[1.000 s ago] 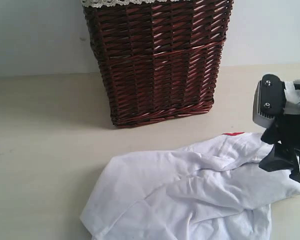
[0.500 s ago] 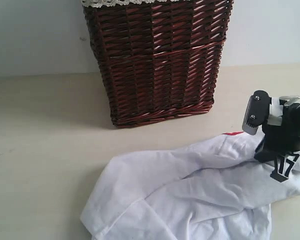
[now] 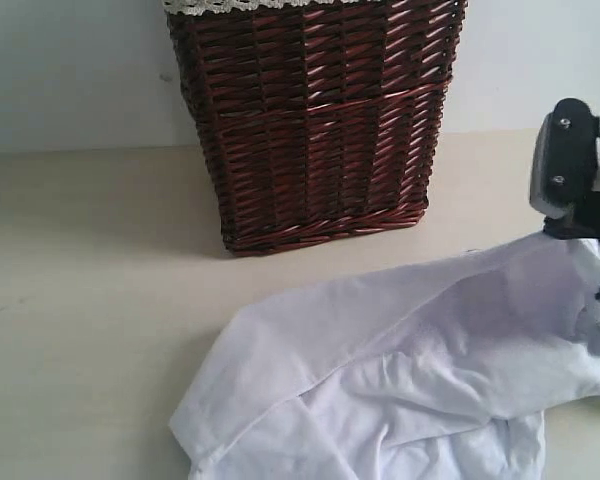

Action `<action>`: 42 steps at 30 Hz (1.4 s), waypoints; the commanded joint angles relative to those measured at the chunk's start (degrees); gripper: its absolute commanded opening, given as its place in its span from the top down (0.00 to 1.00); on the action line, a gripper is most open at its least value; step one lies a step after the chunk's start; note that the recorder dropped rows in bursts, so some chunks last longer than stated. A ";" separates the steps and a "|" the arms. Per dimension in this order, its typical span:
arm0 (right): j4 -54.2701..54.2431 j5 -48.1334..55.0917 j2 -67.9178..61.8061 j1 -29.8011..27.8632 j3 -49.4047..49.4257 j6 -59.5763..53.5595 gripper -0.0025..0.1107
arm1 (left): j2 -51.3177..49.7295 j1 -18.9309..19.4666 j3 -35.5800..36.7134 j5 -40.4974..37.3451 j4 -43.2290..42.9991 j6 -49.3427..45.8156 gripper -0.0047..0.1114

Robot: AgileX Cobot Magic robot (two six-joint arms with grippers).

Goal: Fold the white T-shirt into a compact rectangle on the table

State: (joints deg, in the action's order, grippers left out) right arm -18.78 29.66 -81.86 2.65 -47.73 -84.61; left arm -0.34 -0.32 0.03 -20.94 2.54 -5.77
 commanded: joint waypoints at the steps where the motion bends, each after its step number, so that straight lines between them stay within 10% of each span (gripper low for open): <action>1: 7.20 16.20 10.77 -0.18 -0.18 -5.95 0.98 | 0.34 -0.36 -0.03 0.38 0.02 0.01 0.96; 6: 10.34 40.30 21.87 -0.18 -0.18 -14.32 0.98 | 0.34 -0.36 -0.03 0.38 0.02 0.01 0.96; 22: -4.72 40.30 29.15 -0.07 6.35 -1.05 0.98 | 0.34 -0.36 -0.03 0.38 0.02 0.01 0.96; 35: -20.82 40.30 29.15 0.01 16.83 33.82 0.98 | 0.34 -0.36 -0.03 0.38 0.02 0.01 0.96; 42: -19.88 40.30 29.04 0.01 16.83 33.57 0.58 | 0.34 -0.36 -0.03 0.38 0.02 0.01 0.96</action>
State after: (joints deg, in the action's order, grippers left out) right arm -38.90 69.75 -53.16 2.65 -30.96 -51.58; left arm -0.34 -0.32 0.03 -20.94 2.54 -5.77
